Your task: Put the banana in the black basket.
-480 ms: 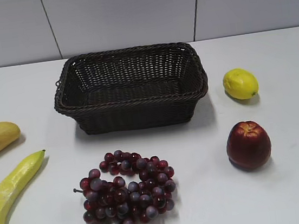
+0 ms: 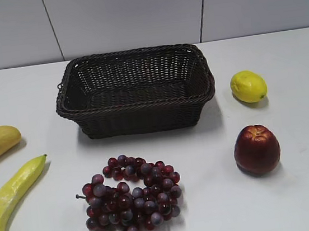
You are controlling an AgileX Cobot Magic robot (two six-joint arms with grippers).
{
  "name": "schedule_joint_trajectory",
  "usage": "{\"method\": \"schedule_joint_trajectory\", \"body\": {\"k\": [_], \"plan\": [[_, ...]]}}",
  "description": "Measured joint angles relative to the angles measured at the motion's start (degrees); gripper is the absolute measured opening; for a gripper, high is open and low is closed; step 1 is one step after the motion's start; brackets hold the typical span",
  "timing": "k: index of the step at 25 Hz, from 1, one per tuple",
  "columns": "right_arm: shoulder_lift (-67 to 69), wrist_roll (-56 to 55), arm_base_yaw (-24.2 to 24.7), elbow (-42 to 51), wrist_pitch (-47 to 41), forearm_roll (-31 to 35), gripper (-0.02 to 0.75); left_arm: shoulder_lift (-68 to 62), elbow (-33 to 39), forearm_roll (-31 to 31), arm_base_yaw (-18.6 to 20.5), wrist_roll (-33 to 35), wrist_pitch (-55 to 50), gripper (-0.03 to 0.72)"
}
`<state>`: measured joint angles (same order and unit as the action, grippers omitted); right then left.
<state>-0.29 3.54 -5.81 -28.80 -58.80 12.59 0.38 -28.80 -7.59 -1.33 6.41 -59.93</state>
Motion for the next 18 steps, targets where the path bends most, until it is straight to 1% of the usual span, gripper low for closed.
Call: {"method": "schedule_joint_trajectory", "body": {"k": [15, 18], "plan": [[0.0, 0.0, 0.0, 0.0, 0.0, 0.0, 0.299, -0.2, 0.0, -0.1, 0.1, 0.0, 0.2, 0.448], [0.0, 0.0, 0.0, 0.0, 0.0, 0.0, 0.299, -3.4, 0.0, -1.4, 0.1, 0.0, -0.3, 0.448]]}}
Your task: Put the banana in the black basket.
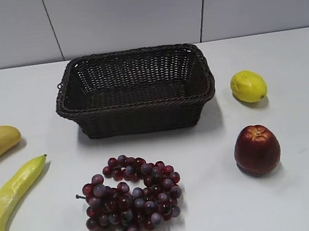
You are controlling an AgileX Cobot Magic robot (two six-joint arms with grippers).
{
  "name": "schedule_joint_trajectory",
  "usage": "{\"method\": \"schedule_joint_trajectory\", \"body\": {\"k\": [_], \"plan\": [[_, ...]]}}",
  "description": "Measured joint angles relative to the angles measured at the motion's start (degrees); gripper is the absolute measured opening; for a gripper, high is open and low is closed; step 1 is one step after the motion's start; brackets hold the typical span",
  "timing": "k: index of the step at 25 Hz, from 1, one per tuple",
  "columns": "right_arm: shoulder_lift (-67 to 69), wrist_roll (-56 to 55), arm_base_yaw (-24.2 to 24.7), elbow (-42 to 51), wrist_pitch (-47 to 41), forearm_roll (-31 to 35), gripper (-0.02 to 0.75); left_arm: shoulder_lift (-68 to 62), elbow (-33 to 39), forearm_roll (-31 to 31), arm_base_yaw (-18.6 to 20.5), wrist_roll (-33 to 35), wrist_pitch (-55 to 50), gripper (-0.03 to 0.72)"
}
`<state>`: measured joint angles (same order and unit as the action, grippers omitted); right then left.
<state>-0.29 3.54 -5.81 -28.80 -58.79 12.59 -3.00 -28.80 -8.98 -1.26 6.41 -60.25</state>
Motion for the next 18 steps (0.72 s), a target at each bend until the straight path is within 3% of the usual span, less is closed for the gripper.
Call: {"method": "schedule_joint_trajectory", "body": {"k": [7, 13, 18], "plan": [[0.0, 0.0, 0.0, 0.0, 0.0, 0.0, 0.299, -15.0, -2.1, -3.8, 0.0, 0.0, -0.3, 0.453], [0.0, 0.0, 0.0, 0.0, 0.0, 0.0, 0.299, -28.2, -4.2, -3.7, 0.0, 0.0, 0.6, 0.596], [0.0, 0.0, 0.0, 0.0, 0.0, 0.0, 0.299, -37.3, -5.9, -2.6, -0.1, -0.1, 1.3, 0.61]]}}
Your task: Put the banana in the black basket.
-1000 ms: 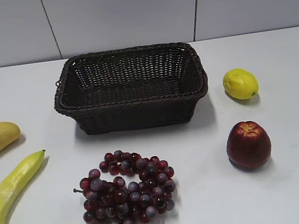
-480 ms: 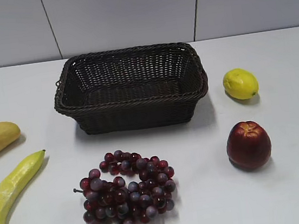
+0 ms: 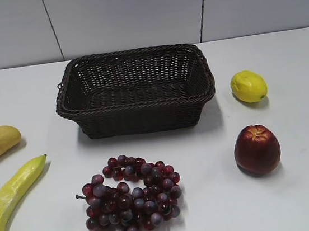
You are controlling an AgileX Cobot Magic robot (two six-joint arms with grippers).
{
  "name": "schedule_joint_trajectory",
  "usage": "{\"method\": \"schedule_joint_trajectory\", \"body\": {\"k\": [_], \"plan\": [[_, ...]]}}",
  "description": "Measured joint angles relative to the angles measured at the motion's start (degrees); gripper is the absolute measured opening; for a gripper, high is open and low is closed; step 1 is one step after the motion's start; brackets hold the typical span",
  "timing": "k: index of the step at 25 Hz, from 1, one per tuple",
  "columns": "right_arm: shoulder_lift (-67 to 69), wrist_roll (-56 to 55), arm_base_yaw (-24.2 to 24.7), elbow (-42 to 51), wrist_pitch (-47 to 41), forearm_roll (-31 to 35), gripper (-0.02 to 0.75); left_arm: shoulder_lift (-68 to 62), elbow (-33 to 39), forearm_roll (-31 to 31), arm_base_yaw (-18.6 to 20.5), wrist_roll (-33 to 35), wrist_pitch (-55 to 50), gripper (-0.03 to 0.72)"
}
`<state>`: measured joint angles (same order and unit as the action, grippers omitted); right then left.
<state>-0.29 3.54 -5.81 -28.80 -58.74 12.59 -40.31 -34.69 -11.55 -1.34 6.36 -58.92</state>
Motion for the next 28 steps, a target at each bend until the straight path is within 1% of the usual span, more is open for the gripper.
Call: {"method": "schedule_joint_trajectory", "body": {"k": [2, 4, 11, 13, 15, 17, 23, 28], "plan": [[0.0, 0.0, 0.0, 0.0, 0.0, 0.0, 0.299, -3.4, -0.9, 0.6, -0.7, 0.0, 0.0, 0.606], [0.0, 0.0, 0.0, 0.0, 0.0, 0.0, 0.299, -6.7, -2.0, 1.3, -2.5, -0.1, 0.3, 0.599], [0.0, 0.0, 0.0, 0.0, 0.0, 0.0, 0.299, -19.4, -5.3, 5.4, -13.0, -6.8, 3.8, 0.591], [0.0, 0.0, 0.0, 0.0, 0.0, 0.0, 0.299, -23.6, -6.1, 6.0, -15.2, -8.4, 5.6, 0.591], [0.0, 0.0, 0.0, 0.0, 0.0, 0.0, 0.299, -27.2, -6.5, 6.2, -16.7, -9.3, 7.8, 0.591], [0.0, 0.0, 0.0, 0.0, 0.0, 0.0, 0.299, -31.2, -6.7, 6.5, -17.4, -9.7, 9.9, 0.591], [0.0, 0.0, 0.0, 0.0, 0.0, 0.0, 0.299, -42.3, -6.7, 10.3, -17.5, -9.9, 11.8, 0.591], [0.0, 0.0, 0.0, 0.0, 0.0, 0.0, 0.299, -46.6, -6.7, 11.9, -17.5, -9.9, 17.6, 0.591]]}}
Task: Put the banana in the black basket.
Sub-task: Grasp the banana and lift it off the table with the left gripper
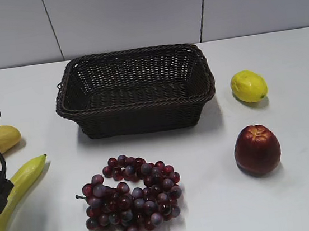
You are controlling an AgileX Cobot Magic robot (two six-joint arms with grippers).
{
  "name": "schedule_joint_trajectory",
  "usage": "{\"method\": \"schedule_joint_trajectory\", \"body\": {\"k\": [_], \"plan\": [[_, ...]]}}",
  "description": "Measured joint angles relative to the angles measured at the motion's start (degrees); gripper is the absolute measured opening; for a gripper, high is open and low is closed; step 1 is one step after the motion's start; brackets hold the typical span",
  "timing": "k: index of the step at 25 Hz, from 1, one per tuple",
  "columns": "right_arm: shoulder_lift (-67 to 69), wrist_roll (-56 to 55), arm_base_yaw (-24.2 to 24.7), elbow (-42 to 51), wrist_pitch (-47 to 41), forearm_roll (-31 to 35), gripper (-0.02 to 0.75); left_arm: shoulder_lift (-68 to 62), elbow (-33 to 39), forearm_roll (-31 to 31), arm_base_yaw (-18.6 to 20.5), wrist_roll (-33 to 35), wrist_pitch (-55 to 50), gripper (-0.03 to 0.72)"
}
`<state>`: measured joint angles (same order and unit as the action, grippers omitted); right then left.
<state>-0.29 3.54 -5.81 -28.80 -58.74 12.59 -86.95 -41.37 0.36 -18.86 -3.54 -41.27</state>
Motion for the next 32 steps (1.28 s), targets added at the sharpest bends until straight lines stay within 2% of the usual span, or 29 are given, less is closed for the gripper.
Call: {"method": "schedule_joint_trajectory", "body": {"k": [11, 32], "plan": [[0.0, 0.0, 0.0, 0.0, 0.0, 0.0, 0.299, -3.4, 0.0, 1.3, 3.8, 0.0, 8.5, 0.591], [0.0, 0.0, 0.0, 0.0, 0.0, 0.0, 0.299, -9.4, 0.0, -0.8, 3.8, 0.0, 10.1, 0.572]]}}
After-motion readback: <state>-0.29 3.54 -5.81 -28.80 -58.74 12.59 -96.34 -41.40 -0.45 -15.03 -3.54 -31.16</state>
